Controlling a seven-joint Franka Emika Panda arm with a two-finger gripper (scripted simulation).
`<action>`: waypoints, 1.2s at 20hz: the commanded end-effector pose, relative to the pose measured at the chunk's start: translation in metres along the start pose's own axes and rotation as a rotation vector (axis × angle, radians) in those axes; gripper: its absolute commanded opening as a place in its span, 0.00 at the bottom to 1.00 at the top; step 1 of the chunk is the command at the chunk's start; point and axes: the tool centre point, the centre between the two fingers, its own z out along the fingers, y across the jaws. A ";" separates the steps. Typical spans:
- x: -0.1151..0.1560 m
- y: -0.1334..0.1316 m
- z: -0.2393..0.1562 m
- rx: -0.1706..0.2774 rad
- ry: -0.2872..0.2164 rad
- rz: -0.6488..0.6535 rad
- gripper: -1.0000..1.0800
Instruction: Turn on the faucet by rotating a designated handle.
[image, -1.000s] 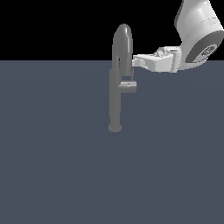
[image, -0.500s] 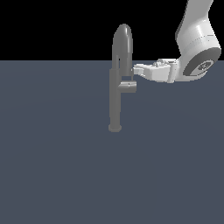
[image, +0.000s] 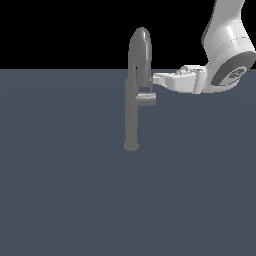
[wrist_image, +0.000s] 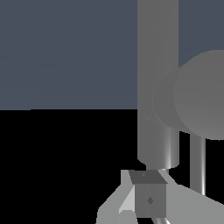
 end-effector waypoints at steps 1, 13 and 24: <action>-0.003 0.006 0.000 0.000 0.000 0.000 0.00; -0.006 0.030 0.000 0.002 0.001 0.000 0.00; -0.003 0.052 0.000 0.004 0.004 -0.007 0.00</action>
